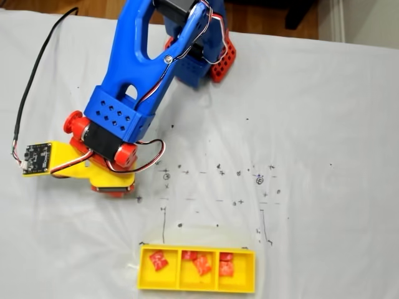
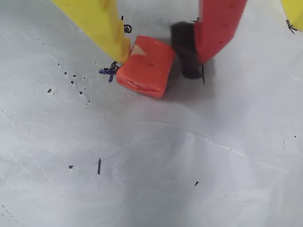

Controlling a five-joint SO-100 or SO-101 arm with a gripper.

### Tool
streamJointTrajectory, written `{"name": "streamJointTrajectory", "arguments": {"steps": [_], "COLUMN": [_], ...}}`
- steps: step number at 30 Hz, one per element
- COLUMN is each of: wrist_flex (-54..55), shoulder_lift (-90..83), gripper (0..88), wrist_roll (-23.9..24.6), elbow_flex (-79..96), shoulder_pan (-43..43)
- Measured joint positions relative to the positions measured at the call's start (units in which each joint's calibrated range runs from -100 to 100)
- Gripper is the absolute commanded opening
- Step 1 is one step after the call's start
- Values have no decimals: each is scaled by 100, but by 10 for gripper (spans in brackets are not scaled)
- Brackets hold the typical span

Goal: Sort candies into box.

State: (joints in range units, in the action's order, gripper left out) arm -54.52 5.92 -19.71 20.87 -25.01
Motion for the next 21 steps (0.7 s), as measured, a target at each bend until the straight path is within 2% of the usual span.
{"name": "streamJointTrajectory", "arguments": {"steps": [10,17,21], "wrist_flex": [190,778,556], "shoulder_lift": [-152,-1565,-2107], "gripper": [2,2,2], "wrist_roll": [0,49,210], "elbow_flex": [34,1189,1086], "shoulder_pan": [16,328,531]}}
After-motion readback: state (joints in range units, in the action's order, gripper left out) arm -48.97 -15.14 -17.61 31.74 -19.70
